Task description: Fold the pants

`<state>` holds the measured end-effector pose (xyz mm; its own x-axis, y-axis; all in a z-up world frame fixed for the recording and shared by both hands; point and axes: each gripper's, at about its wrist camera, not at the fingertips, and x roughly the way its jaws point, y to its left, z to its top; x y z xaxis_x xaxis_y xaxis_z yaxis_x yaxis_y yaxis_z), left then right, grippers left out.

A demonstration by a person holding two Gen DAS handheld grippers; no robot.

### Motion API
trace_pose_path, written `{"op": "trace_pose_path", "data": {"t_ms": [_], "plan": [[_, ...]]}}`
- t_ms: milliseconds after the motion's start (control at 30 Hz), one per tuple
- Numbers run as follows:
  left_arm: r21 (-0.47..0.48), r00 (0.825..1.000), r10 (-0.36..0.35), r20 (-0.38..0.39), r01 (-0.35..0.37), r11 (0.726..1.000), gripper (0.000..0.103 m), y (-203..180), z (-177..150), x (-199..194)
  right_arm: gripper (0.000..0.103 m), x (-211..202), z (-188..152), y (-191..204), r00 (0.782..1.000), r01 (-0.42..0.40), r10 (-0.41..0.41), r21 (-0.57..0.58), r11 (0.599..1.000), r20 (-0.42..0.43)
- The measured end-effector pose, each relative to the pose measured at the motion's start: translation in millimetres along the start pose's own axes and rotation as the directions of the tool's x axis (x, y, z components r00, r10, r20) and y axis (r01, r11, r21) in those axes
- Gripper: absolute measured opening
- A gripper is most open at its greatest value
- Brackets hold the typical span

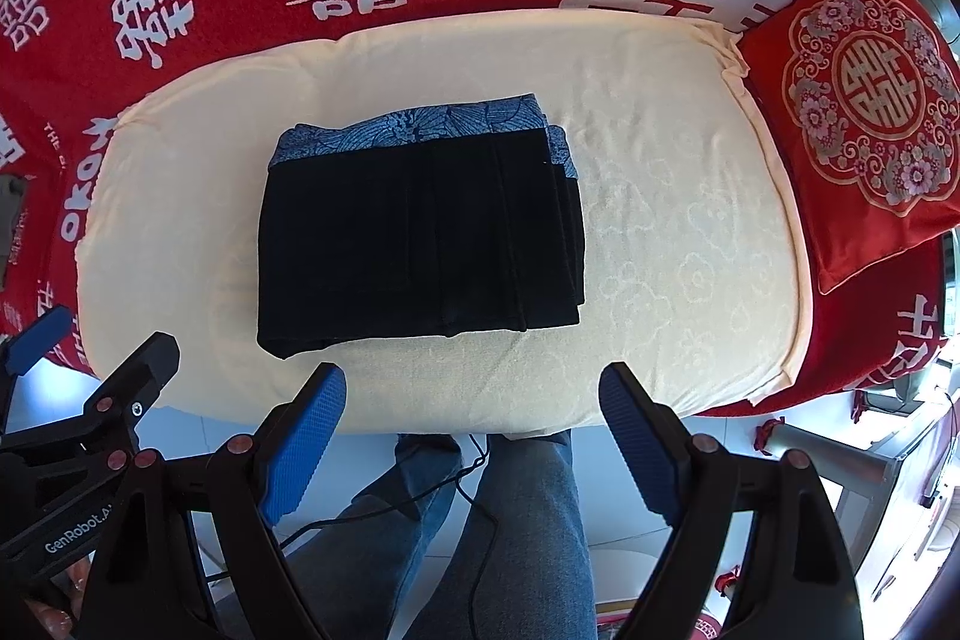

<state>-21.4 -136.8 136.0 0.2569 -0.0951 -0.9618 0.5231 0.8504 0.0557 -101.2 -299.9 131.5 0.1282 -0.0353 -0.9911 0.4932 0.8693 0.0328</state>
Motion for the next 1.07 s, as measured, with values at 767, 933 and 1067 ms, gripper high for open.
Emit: {"op": "trace_pose_path", "data": {"t_ms": [767, 933, 1067], "plan": [[-0.011, 1.0, -0.01, -0.006, 0.01, 1.0, 0.103, 0.4, 0.6, 1.6, 0.089, 5.5, -2.4, 3.5, 1.0, 0.007, -0.007, -0.001, 1.0, -0.01], [-0.035, 0.999, -0.031, -0.012, 0.03, 0.999, 0.103, 6.6, -0.3, 4.4, 0.089, 7.6, -1.6, 3.7, 1.0, 0.012, -0.012, -0.004, 1.0, -0.013], [-0.034, 0.999, -0.039, 0.003, 0.04, 0.999, 0.103, 6.1, 0.0, 1.9, 0.089, 8.1, -1.4, 3.6, 1.0, 0.013, -0.013, -0.005, 1.0, -0.013]]}}
